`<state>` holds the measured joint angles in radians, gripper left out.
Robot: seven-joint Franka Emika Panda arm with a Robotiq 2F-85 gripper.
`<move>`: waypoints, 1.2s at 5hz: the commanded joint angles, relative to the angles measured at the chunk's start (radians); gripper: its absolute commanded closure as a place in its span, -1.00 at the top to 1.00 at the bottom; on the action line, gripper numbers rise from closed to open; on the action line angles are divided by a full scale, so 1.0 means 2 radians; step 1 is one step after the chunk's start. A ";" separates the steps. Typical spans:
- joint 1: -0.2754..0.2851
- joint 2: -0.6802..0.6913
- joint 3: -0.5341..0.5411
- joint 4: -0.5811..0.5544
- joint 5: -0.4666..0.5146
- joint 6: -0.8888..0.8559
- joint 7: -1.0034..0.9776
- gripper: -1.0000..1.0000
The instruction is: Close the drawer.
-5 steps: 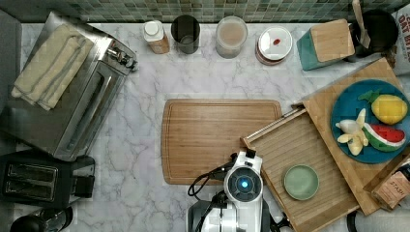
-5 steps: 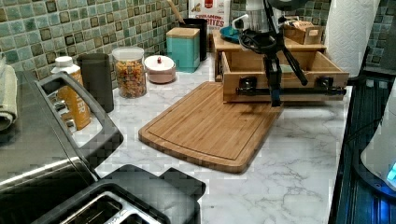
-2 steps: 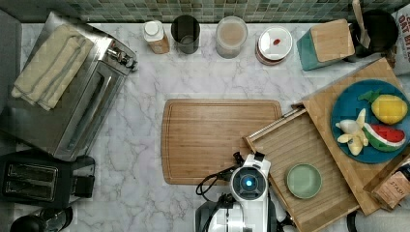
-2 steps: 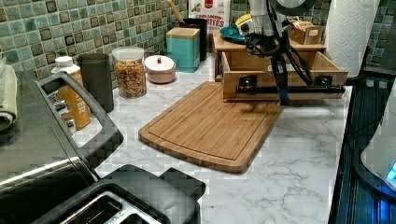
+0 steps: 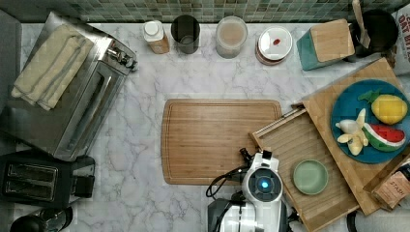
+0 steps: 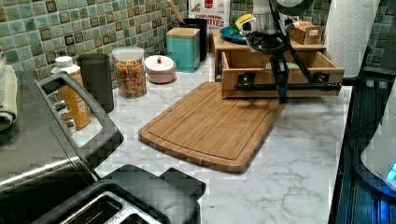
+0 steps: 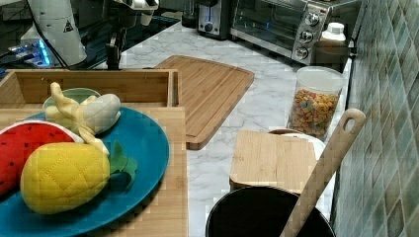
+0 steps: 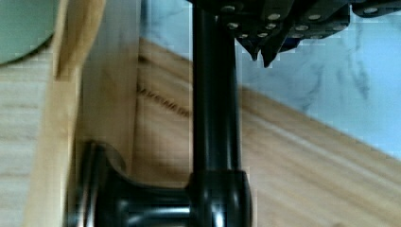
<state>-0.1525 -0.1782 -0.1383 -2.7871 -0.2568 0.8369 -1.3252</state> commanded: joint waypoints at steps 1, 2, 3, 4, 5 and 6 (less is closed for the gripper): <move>-0.040 0.031 -0.077 0.082 -0.016 -0.011 -0.079 -1.00; -0.047 0.053 -0.083 0.124 0.004 -0.030 -0.121 -1.00; -0.045 0.066 -0.099 0.138 0.057 -0.009 -0.187 -1.00; -0.041 0.058 -0.104 0.144 0.084 -0.021 -0.197 -1.00; -0.032 0.041 -0.107 0.143 0.086 -0.020 -0.182 -1.00; -0.023 0.049 -0.114 0.157 0.100 0.008 -0.194 -1.00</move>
<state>-0.2136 -0.0350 -0.3569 -2.6250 -0.0776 0.8149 -1.6602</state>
